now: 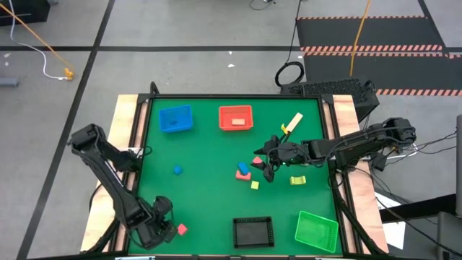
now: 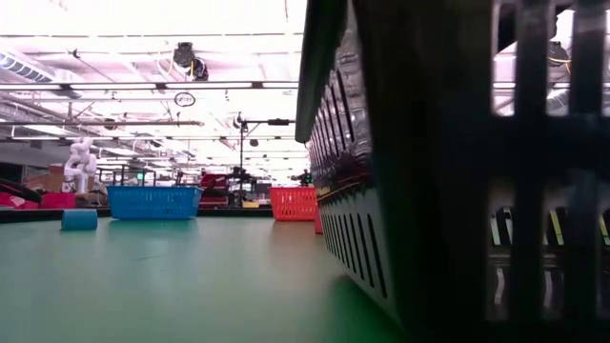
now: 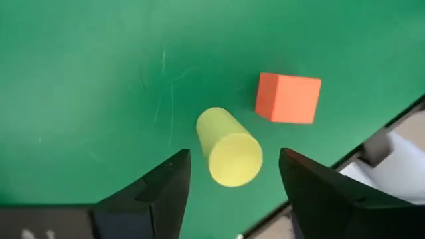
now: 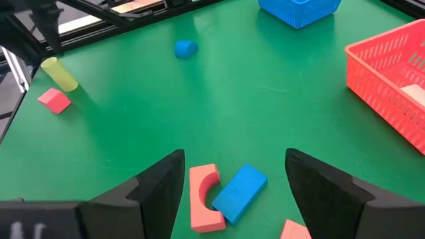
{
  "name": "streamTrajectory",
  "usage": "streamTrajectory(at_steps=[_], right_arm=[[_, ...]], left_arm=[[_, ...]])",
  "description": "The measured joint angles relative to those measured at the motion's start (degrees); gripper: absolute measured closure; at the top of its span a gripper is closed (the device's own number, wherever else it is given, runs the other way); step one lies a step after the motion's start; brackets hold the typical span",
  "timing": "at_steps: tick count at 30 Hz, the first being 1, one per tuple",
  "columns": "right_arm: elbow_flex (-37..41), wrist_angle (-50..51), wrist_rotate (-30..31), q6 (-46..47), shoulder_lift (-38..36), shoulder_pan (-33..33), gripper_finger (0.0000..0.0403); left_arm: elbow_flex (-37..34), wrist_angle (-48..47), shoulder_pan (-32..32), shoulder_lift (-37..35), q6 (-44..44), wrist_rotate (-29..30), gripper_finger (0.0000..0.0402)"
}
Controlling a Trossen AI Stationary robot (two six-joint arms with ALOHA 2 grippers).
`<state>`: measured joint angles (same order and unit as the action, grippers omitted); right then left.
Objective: Sort & place blocks by color
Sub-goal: Put the bottom green block into the green bin
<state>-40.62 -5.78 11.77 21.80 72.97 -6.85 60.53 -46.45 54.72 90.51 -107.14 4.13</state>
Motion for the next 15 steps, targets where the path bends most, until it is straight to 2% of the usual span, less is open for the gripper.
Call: streamTrajectory(at_steps=[10, 12, 15], right_arm=[[0.0, 0.0, 0.0, 0.0, 0.0, 0.0, 0.0151], [0.0, 0.0, 0.0, 0.0, 0.0, 0.0, 0.0151], [0.0, 0.0, 0.0, 0.0, 0.0, 0.0, 0.0151]], left_arm=[[0.6, 0.0, -0.8, 4.0, 3.5, -1.1, 0.0178], [0.6, 0.1, -1.2, 4.5, 5.1, -1.1, 0.0199], [0.6, 0.5, -1.8, 4.9, 6.9, -1.7, 0.0255]])
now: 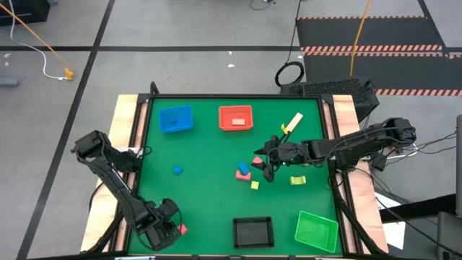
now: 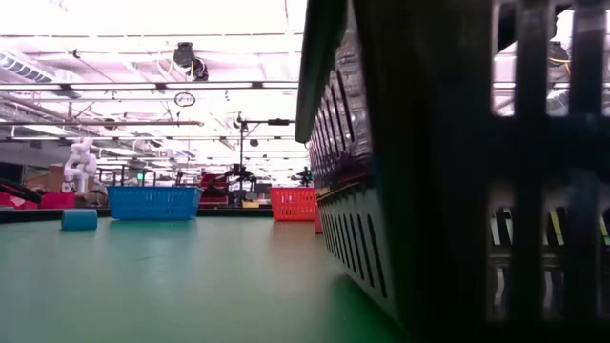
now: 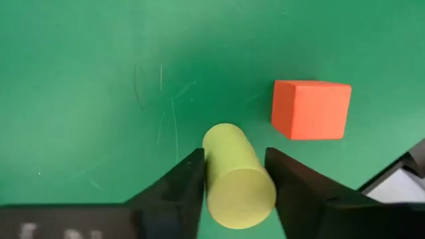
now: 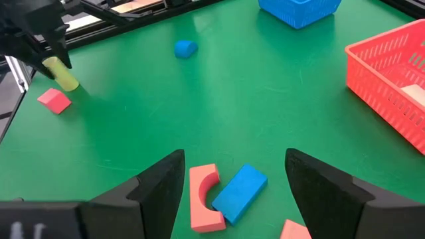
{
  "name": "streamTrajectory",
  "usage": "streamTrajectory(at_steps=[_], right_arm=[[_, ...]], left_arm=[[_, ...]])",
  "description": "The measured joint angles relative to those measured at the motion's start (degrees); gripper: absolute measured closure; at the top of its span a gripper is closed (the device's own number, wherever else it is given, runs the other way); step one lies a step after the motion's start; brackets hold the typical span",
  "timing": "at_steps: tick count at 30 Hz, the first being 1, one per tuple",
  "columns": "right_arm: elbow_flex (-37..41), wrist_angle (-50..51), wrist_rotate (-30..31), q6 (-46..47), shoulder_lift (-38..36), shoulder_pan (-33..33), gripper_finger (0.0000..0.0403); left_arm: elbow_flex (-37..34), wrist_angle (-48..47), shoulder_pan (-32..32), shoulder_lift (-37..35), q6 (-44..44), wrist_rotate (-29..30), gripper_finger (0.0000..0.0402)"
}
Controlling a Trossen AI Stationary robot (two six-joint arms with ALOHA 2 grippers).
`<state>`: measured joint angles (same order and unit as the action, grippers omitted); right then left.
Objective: Sort & place blocks by color
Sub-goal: Put the bottom green block into the green bin
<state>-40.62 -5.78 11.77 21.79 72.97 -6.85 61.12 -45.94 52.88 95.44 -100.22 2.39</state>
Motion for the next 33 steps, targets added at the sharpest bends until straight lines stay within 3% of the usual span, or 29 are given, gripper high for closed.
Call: streamTrajectory(at_steps=[2, 7, 11, 18, 22, 29, 33], right_arm=[[0.0, 0.0, 0.0, 0.0, 0.0, 0.0, 0.0151], [0.0, 0.0, 0.0, 0.0, 0.0, 0.0, 0.0151], [0.0, 0.0, 0.0, 0.0, 0.0, 0.0, 0.0151], [0.0, 0.0, 0.0, 0.0, 0.0, 0.0, 0.0151], [0.0, 0.0, 0.1, 0.0, 0.0, 0.0, 0.0151], [0.0, -0.7, 0.2, 0.1, 0.0, 0.0, 0.0151], [0.0, -6.7, -0.7, 7.4, 0.0, 0.0, 0.0151]], left_arm=[[0.0, 0.2, -0.3, 0.0, 1.1, -1.3, 0.0275], [0.0, 0.0, -0.9, -1.1, 3.4, -2.6, 0.0275], [0.0, -5.7, -2.9, -2.9, 6.9, -2.1, 0.0275], [0.0, -8.3, -11.5, -7.8, 19.8, 8.2, 0.0275], [0.0, 0.8, -15.3, -10.2, 30.9, 18.9, 0.0275], [0.0, 27.0, -16.4, -9.1, 54.2, 33.2, 0.0275], [0.0, 37.8, -15.5, -7.0, 67.3, 39.7, 0.0275]])
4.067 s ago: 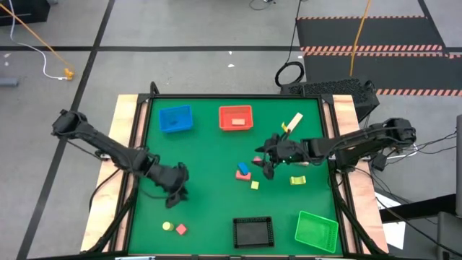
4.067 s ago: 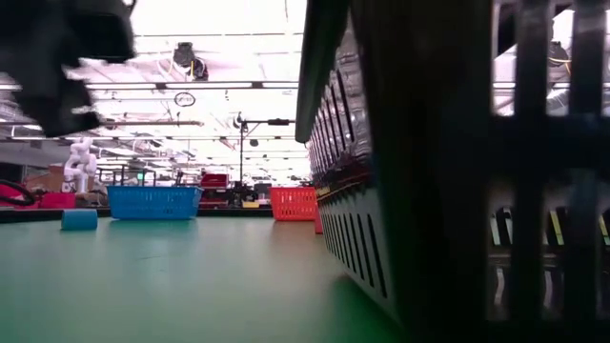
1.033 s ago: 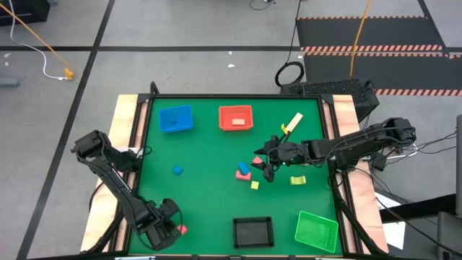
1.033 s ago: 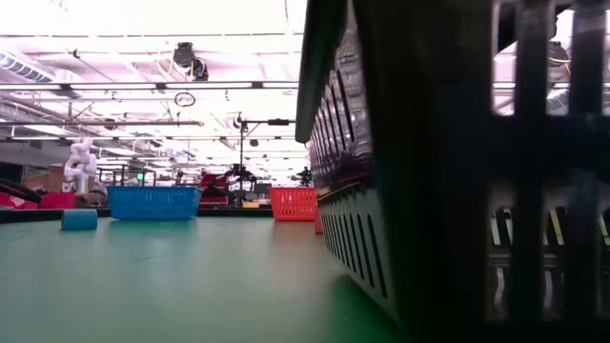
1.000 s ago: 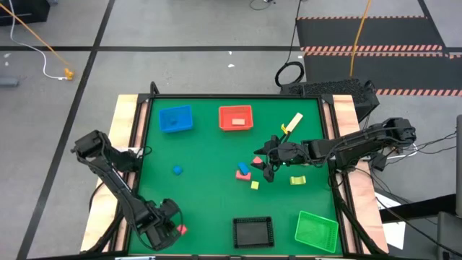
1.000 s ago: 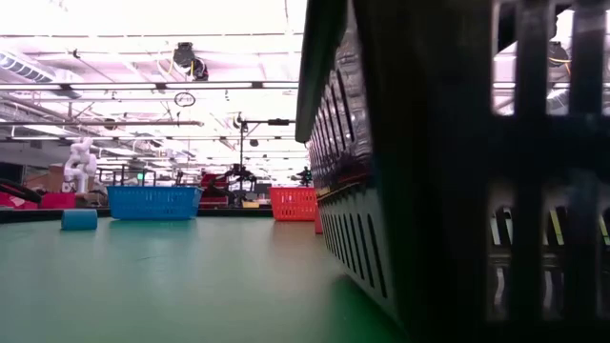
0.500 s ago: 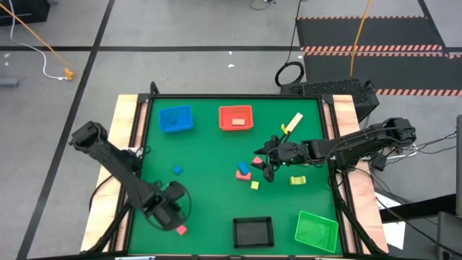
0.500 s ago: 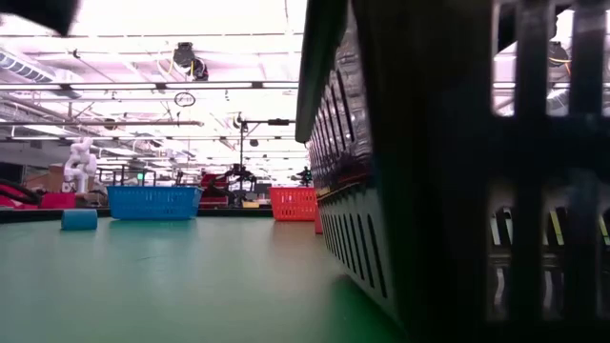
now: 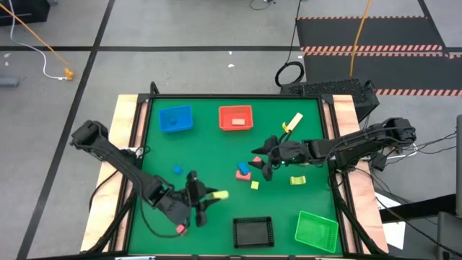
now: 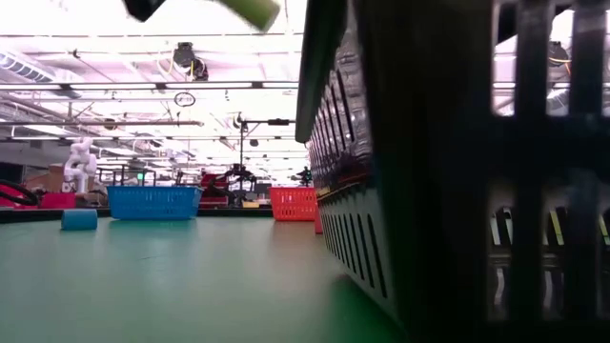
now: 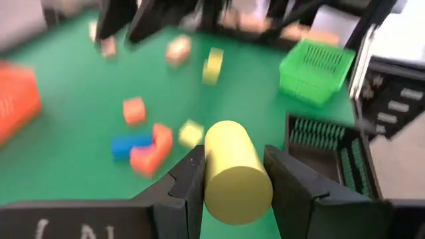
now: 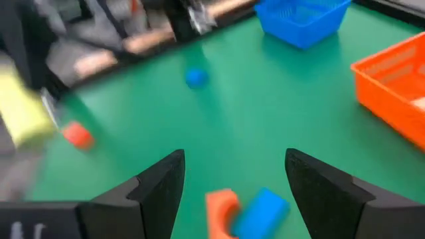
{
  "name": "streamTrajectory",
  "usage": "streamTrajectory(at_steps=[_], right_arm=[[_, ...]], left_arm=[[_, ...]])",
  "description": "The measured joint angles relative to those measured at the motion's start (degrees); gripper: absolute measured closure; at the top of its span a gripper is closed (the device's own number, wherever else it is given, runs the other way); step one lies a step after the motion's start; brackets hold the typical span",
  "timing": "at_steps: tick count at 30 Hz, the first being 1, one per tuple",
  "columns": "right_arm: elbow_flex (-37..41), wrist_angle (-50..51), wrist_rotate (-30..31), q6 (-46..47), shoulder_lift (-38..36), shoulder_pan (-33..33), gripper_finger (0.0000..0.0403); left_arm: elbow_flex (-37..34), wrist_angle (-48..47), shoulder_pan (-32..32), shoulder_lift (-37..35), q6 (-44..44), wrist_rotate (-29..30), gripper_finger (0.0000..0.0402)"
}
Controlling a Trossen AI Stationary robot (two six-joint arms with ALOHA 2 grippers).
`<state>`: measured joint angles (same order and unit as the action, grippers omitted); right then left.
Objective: Sort & place blocks by color
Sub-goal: Put the bottom green block into the green bin
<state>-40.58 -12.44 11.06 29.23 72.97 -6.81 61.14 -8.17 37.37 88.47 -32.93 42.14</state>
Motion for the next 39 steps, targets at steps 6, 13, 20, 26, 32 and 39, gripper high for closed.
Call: streamTrajectory(at_steps=[6, 13, 20, 26, 32, 39], right_arm=[[0.0, -9.3, -8.4, 19.4, 0.0, -0.1, 0.0151], [0.0, -20.1, -9.7, 31.2, 0.0, 0.2, 0.0151], [0.0, -21.2, -15.4, 31.0, 0.0, -1.5, 0.0151], [0.0, -22.9, -15.7, 30.1, 0.0, -4.2, 0.0151], [0.0, -25.0, -13.8, 28.2, 0.0, -5.3, 0.0151], [0.0, -27.2, -13.8, 25.4, 0.0, -5.3, 0.0160]], left_arm=[[0.0, 12.4, 0.0, 3.7, 19.6, 4.2, 0.0275], [0.0, 24.7, -1.4, 6.8, 35.7, 5.2, 0.0275], [0.0, 34.3, -2.6, 7.1, 49.1, 8.0, 0.0275], [0.0, 38.0, -4.9, 7.1, 53.8, 7.9, 0.0275], [0.0, 42.4, -8.0, 7.1, 57.5, 4.9, 0.0275], [0.0, 42.4, -9.6, 7.1, 56.5, 0.9, 0.0275]])
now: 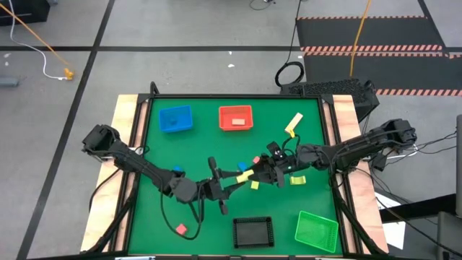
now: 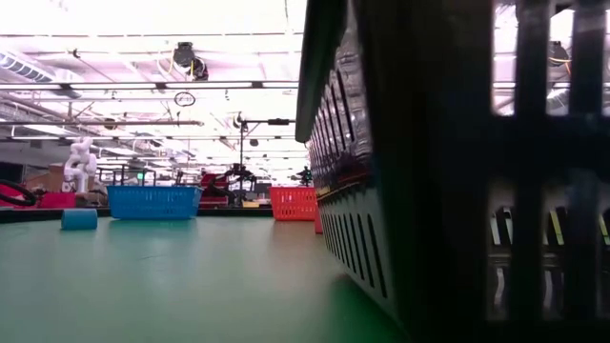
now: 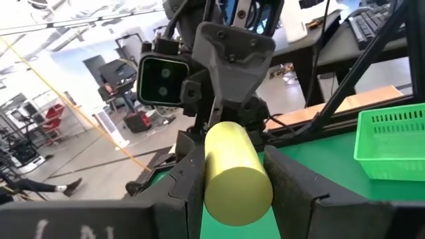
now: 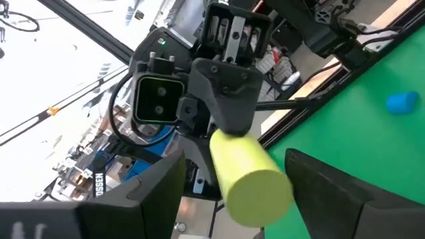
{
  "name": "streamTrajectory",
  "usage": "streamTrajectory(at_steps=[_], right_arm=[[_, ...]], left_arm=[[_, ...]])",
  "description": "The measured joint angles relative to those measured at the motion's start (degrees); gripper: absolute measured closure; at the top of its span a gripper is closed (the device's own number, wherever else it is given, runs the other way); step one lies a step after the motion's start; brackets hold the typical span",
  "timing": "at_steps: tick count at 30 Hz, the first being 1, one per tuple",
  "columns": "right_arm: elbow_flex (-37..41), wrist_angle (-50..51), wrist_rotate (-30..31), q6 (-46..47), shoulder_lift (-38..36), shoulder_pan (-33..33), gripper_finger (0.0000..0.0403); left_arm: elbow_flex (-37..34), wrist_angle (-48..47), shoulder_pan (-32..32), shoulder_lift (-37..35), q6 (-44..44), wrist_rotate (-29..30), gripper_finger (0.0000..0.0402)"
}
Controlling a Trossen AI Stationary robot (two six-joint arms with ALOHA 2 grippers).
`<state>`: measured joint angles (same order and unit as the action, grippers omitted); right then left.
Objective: Sort & place blocks by color
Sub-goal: Put the bottom green block into the green bin
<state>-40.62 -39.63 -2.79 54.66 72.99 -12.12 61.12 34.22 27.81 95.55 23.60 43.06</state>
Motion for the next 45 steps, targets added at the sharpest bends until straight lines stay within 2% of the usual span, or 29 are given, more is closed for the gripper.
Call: streamTrajectory(at_steps=[5, 11, 17, 25, 28, 31, 35, 39, 45], right_arm=[[0.0, 0.2, 0.1, -0.8, 0.0, 0.0, 0.0205], [0.0, 0.8, 0.9, -0.8, 0.0, 0.0, 0.0289], [0.0, 0.9, 1.1, -1.2, 0.0, 0.0, 0.0291], [0.0, 11.3, 0.2, -2.4, -3.0, 0.0, 0.0291], [0.0, 17.8, 1.7, -2.4, -4.7, 0.1, 0.0291], [0.0, 23.3, 2.8, -1.6, -6.4, 0.1, 0.0291], [0.0, 31.5, 2.8, 0.2, -8.0, -0.1, 0.0291], [0.0, 39.4, 2.0, 6.4, -8.8, -1.9, 0.0291], [0.0, 42.8, -9.8, 23.5, -8.7, -8.8, 0.0291]], left_arm=[[0.0, 0.4, -0.8, 0.0, 0.3, -0.3, 0.0275], [0.0, 0.4, -0.7, 0.0, 0.3, -0.2, 0.0275], [0.0, 0.2, -0.7, 0.0, -3.0, 0.0, 0.0267], [0.0, 0.3, -0.6, 0.0, -12.9, 0.0, 0.0086], [0.0, 0.3, -0.6, 0.0, -16.2, 0.0, 0.0043], [0.0, 0.2, -0.4, 0.0, -19.0, 0.0, 0.0020], [0.0, 0.2, 0.5, 0.0, -20.2, 0.0, 0.0016], [0.0, -1.5, 1.4, 0.0, -22.0, 0.0, 0.0029], [0.0, -7.9, 2.3, -0.1, -27.4, 0.1, 0.0054]])
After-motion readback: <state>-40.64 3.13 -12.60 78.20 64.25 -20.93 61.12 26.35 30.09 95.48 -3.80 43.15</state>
